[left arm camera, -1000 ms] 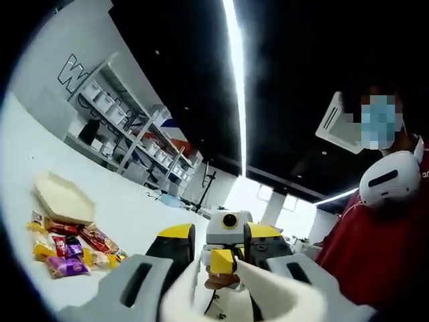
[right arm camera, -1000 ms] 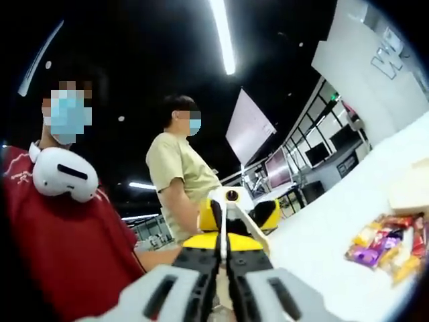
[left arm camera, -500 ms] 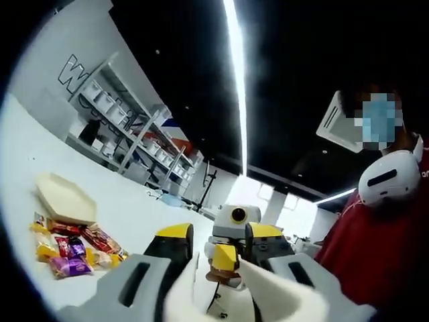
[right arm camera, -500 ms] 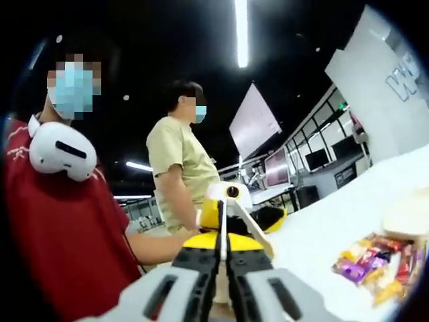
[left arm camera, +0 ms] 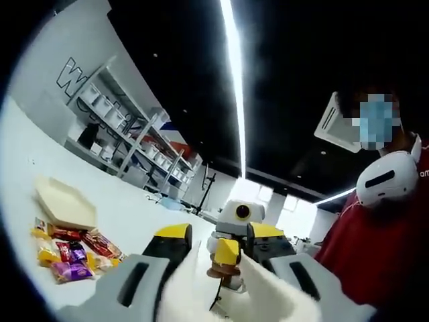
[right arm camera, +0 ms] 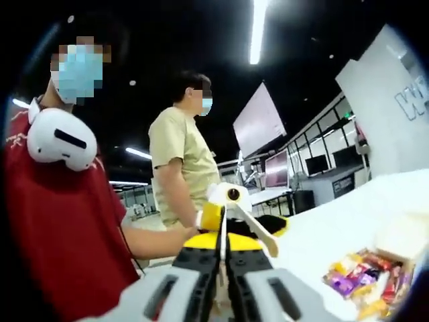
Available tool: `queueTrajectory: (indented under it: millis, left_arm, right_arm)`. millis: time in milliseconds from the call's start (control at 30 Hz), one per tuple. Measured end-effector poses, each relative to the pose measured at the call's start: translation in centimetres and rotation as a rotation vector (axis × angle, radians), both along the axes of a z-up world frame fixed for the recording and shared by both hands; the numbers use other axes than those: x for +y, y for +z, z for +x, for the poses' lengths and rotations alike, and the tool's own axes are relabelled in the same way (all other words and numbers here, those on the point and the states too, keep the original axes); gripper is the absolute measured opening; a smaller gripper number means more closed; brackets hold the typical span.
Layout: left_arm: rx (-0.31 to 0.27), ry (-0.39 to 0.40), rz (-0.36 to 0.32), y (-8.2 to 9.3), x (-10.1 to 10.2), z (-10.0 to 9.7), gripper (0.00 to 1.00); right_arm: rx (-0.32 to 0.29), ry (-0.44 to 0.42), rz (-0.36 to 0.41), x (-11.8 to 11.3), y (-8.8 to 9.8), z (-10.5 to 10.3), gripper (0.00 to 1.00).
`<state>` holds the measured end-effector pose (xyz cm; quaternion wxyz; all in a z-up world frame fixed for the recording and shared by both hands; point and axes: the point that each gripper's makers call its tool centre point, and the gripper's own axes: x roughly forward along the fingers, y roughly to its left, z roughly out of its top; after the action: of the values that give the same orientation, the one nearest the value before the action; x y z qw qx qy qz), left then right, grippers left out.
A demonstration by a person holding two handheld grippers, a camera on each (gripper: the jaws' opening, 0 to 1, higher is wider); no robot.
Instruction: Place the target food into the container with the food tongs after gripping and lifting it, then release it inside without dropping or visibly crushing the food.
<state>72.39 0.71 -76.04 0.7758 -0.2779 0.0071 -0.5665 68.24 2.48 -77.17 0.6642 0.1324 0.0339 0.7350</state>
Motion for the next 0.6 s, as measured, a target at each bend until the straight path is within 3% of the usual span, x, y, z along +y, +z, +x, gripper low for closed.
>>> queueTrajectory:
  millis: [600]
  left_arm:
    - [0.003,-0.018,-0.014,0.17,0.15,-0.59,0.29]
  right_arm:
    - [0.052,0.033,-0.007,0.34,0.04,-0.43,0.00]
